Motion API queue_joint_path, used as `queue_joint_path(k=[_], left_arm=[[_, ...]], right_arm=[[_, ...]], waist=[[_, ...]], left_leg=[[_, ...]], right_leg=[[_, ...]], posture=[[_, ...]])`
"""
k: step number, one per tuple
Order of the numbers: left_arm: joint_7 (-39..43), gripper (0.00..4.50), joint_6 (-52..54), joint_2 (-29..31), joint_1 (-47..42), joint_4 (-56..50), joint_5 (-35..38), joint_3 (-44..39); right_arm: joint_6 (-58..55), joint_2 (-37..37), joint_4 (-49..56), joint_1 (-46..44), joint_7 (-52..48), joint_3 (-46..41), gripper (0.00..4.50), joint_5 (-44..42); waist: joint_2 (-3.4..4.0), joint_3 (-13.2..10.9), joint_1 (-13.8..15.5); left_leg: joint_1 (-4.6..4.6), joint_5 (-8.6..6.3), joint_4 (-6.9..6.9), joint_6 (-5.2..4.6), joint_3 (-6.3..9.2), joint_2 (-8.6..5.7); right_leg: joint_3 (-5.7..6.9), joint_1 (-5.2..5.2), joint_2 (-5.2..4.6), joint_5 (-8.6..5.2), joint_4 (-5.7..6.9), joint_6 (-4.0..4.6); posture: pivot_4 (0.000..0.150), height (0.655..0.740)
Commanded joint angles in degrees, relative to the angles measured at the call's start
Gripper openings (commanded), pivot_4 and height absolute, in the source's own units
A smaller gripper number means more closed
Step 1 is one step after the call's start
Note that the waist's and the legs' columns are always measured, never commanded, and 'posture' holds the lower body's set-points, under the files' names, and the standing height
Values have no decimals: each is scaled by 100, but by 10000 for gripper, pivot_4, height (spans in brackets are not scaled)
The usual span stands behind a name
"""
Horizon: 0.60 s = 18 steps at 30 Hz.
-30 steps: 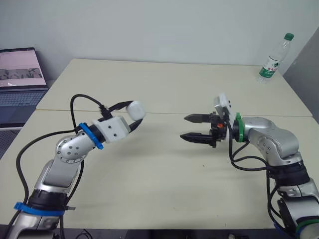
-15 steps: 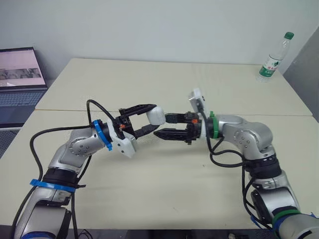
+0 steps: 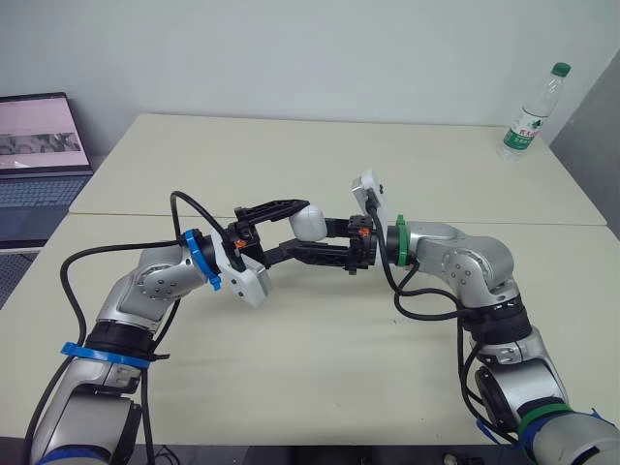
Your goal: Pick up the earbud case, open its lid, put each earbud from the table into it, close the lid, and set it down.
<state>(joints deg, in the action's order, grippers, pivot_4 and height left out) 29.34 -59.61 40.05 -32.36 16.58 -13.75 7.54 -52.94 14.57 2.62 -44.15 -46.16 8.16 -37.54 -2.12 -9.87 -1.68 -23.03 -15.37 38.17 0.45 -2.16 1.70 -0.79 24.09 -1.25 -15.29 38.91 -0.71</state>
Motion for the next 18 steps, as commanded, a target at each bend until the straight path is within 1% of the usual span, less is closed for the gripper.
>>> queue_joint_path(k=[1, 5, 16, 18], left_arm=[[-95, 27743, -104, -16, -134, -26, 43, -10], [-87, 27743, -115, -15, -142, -2, 35, 0], [-75, 27743, -103, -27, -168, -1, 72, 35], [39, 35149, 0, 10, -152, -14, 261, 80]], right_arm=[[123, -64, 70, -215, -8, -106, 24203, -26], [85, -97, 43, -251, 18, -170, 9495, -44], [88, -43, 84, -235, -44, -185, 9328, -46], [103, -55, 58, -231, 5, -198, 9328, -21]], waist=[[0, 0, 0], [0, 0, 2], [0, 0, 2], [0, 0, 2]], left_leg=[[0, 0, 0, 0, 0, 0], [0, 0, 0, 0, 1, 0], [0, 0, 1, 0, 0, 0], [0, 0, 1, 0, 0, 0]], right_leg=[[0, 0, 0, 0, 0, 0], [1, 0, 0, 0, 1, 0], [1, 0, 0, 0, 1, 0], [1, 0, 0, 0, 2, 0]], posture=[[1500, 7400], [1500, 7400], [1500, 7400], [1500, 7400]])
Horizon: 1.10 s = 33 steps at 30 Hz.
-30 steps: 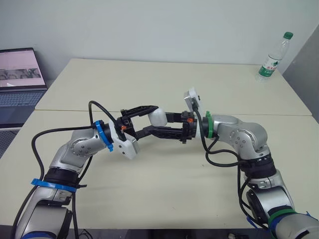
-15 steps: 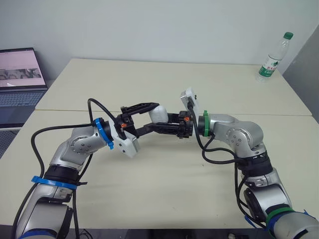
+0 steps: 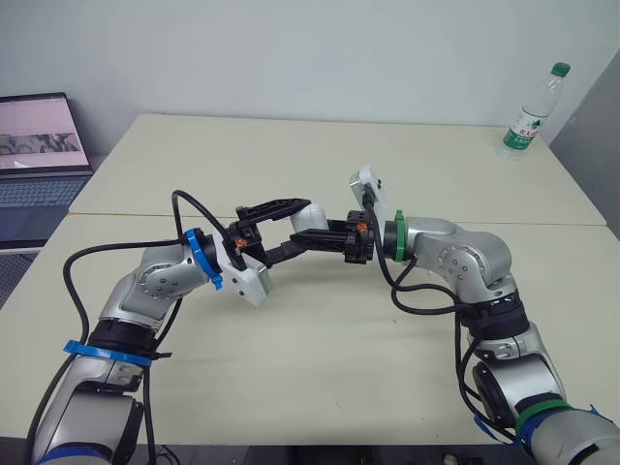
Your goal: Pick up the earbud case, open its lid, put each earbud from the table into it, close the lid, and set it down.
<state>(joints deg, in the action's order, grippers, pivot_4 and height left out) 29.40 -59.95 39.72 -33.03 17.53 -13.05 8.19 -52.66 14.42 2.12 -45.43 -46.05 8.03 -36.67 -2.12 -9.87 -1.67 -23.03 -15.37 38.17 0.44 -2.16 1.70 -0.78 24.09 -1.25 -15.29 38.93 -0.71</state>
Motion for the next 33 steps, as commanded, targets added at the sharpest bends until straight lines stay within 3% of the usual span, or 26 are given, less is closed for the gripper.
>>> queue_joint_path(k=[1, 4, 7, 12, 16, 18, 20, 23, 28, 33], left_arm=[[69, 37515, 60, 63, -79, -119, 255, 24], [140, 44219, 100, 125, -67, -177, 394, 17], [308, 44219, 162, 247, -5, -258, 647, 19], [1168, 44219, 1322, 774, 261, -908, 1847, 2], [2182, 44219, 4208, 1553, 531, -2180, 3288, -27], [2597, 44219, 6187, 2047, 380, -2774, 4190, 21], [2915, 44219, 7417, 2294, 124, -3050, 4606, 65], [3350, 42584, 7933, 2218, -301, -3011, 4473, 172], [3804, 29390, 8018, 1947, -811, -2611, 3665, 545], [4019, 29390, 7836, 1546, -1195, -2201, 3157, 655]], right_arm=[[93, -43, 86, -99, 3, -185, 9328, -89], [140, -58, 15, -96, 62, -210, 9328, -36], [210, -82, -81, -106, 152, -251, 9328, 18], [916, 179, -347, -43, 219, 46, 9328, 758], [1947, 569, -611, 37, 127, 615, 9328, 1778], [2403, 672, -667, 53, 25, 892, 9328, 2158], [2668, 681, -697, 67, -51, 1047, 9328, 2384], [2833, 605, -732, 56, -129, 1150, 9328, 2550], [2885, 483, -656, 41, -224, 1292, 9328, 2764], [2809, 380, -521, 11, -259, 1358, 9328, 2902]], waist=[[0, 0, 0], [0, 0, -2], [0, 0, -2], [0, 0, -9], [0, -1, -25], [0, -2, -28], [0, -3, -29], [2, -4, -19], [2, -4, -11], [3, -4, -3]], left_leg=[[0, 0, 0, 0, 1, 0], [0, 0, 0, 0, 0, 0], [0, 0, 0, 0, 0, 1], [0, 0, 0, 0, 0, 1], [0, 0, 0, 0, -1, 0], [0, 0, 0, 0, 1, 1], [0, 0, 1, 0, 4, 2], [4, 1, 2, 0, 4, 3], [4, 3, 6, 5, 4, 7], [1, 4, 10, 5, 6, 8]], right_leg=[[0, 0, 0, 0, 0, 0], [0, 0, 1, 0, 0, 0], [0, 0, 1, 0, 0, 0], [-1, 1, 1, 0, 1, 0], [-4, 1, 5, -1, -2, -1], [-4, 2, 14, -3, -1, -3], [-5, 2, 23, -8, 0, -10], [-6, 0, 62, -10, 2, -11], [-8, 1, 74, -9, 4, -9], [-11, 1, 75, -10, 4, -8]], posture=[[1500, 7400], [1500, 7400], [1500, 7400], [1500, 7400], [1500, 7400], [1500, 7400], [1500, 7400], [1500, 7400], [1500, 7400], [1500, 7400]])
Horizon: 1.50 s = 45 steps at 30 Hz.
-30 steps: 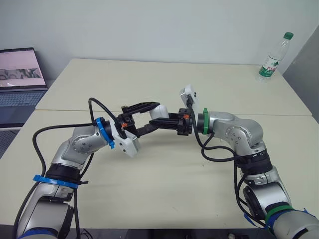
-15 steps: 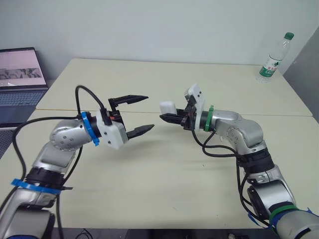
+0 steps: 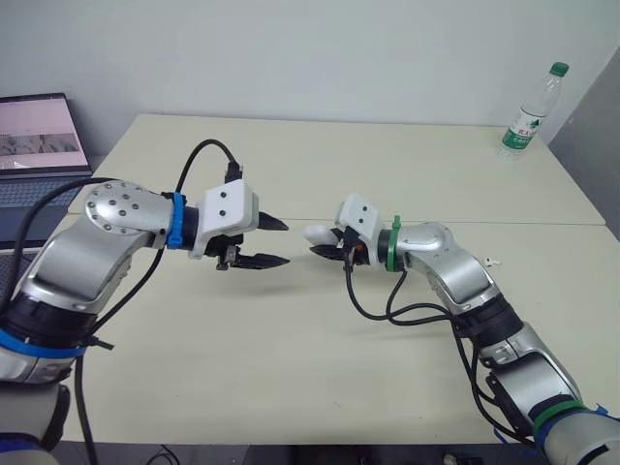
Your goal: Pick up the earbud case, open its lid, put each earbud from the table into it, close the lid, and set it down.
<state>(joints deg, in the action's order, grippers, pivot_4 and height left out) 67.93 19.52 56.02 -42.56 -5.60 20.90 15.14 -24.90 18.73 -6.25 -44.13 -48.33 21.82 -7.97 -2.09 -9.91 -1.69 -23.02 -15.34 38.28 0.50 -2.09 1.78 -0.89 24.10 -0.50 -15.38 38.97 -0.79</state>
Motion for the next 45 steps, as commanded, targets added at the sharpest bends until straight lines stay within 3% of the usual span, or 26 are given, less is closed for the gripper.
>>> queue_joint_path(k=[1, 17, 34, 37, 42, 45], left_arm=[[227, 29390, -160, -144, -325, 210, -338, -18], [752, 29390, -713, -813, -706, 971, -1330, 100], [742, 29390, -649, -1107, -768, 976, -1492, -71], [750, 24005, -647, -1121, -761, 977, -1497, -69], [881, 8762, -541, -1100, -648, 826, -1458, -41], [920, 7388, -553, -1090, -630, 812, -1492, -20]], right_arm=[[41, -57, 344, -123, -48, 5, 9328, 78], [76, -187, 606, -180, -141, 147, 9328, 456], [49, -265, 616, -255, -217, 163, 9328, 508], [72, -262, 599, -253, -218, 169, 9328, 524], [113, -276, 573, -271, -218, 164, 9328, 562], [124, -283, 577, -272, -237, 162, 9328, 592]], waist=[[0, 0, -1], [0, 0, -1], [0, 0, -2], [0, 0, -2], [0, 0, -3], [0, 0, -3]], left_leg=[[0, 0, 0, 0, -2, -1], [-5, 0, 20, 0, 4, 0], [-22, 0, 52, -1, 19, 2], [-23, -1, 52, -1, 18, 1], [-23, -1, 52, -1, 20, 1], [-23, 0, 52, -1, 20, 1]], right_leg=[[-1, 0, 0, 0, 0, 0], [-6, -1, -2, 0, 7, 1], [-2, -1, -3, 1, 15, 1], [-3, -1, -3, 1, 15, 1], [-2, -1, -3, 1, 15, 1], [-2, -1, -3, 1, 15, 1]], posture=[[1500, 7400], [1500, 7400], [1500, 7400], [1500, 7400], [1500, 7400], [1500, 7400]])
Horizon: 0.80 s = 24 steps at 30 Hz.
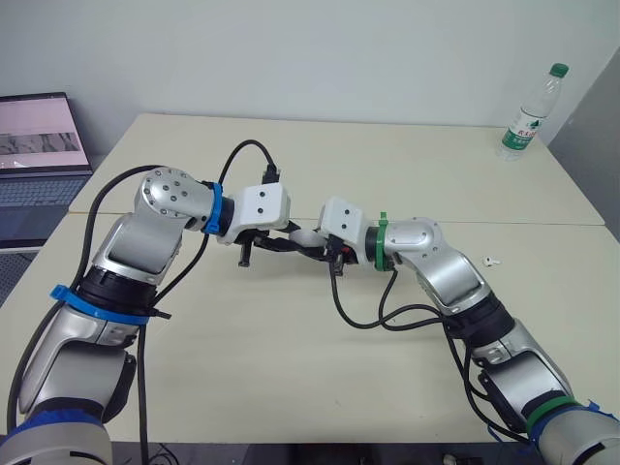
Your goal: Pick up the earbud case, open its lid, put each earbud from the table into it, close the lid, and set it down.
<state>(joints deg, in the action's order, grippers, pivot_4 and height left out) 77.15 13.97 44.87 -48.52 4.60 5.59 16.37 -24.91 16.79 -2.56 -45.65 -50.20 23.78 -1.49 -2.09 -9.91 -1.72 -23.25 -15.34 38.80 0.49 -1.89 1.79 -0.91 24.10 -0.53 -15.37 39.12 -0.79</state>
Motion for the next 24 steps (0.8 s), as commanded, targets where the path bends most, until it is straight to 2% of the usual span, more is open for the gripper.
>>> queue_joint_path(k=[1, 8, 12, 15, 18, 21, 24], left_arm=[[2, 7388, 1, 21, -41, -207, 30, -136], [-55, 7388, 81, 5, -60, -204, -51, -109], [-216, 7388, 446, -79, 50, -241, 164, -299], [-417, 7388, 994, -211, 350, -406, 637, -685], [-983, 7388, 1575, -617, 773, -736, 1307, -1364], [-1731, 7388, 1522, -1193, 1424, -1041, 1789, -2121], [-2769, 7388, 973, -1717, 2035, -1283, 1493, -2487]], right_arm=[[149, -86, 206, -125, -58, -24, 9328, -36], [313, -69, 188, -107, -132, -1, 9328, 25], [233, 82, 325, -36, -476, -91, 22300, -200], [-102, 407, 500, 7, -779, -513, 32411, -603], [-639, 839, 705, 69, -1018, -1113, 44102, -1213], [-928, 1209, 866, 139, -1093, -1754, 44601, -1731], [-1124, 1449, 1071, 269, -1164, -2139, 44601, -2152]], waist=[[0, 0, 0], [0, 0, 0], [0, 0, -2], [0, 0, 1], [0, 0, 6], [1, 0, 16], [1, 0, 17]], left_leg=[[0, 0, 0, 0, -1, 0], [0, 0, 1, 0, 0, 0], [0, 0, 1, 0, 0, 0], [-1, 0, 2, 0, 2, 0], [-7, 0, 5, 0, 6, -2], [-13, 0, 11, 0, 12, -8], [-12, -1, 10, -1, 12, -9]], right_leg=[[-1, 0, 0, 0, 0, 0], [0, 0, 0, 0, 0, 0], [-1, 0, 0, 0, 0, 0], [2, 0, -2, 0, 1, 0], [8, -2, -35, 0, -1, 0], [14, -3, -49, 1, -3, -1], [15, -3, -53, 2, -3, -2]], posture=[[1500, 7400], [1500, 7400], [1500, 7400], [1500, 7400], [1500, 7400], [1500, 7400], [1500, 7400]])
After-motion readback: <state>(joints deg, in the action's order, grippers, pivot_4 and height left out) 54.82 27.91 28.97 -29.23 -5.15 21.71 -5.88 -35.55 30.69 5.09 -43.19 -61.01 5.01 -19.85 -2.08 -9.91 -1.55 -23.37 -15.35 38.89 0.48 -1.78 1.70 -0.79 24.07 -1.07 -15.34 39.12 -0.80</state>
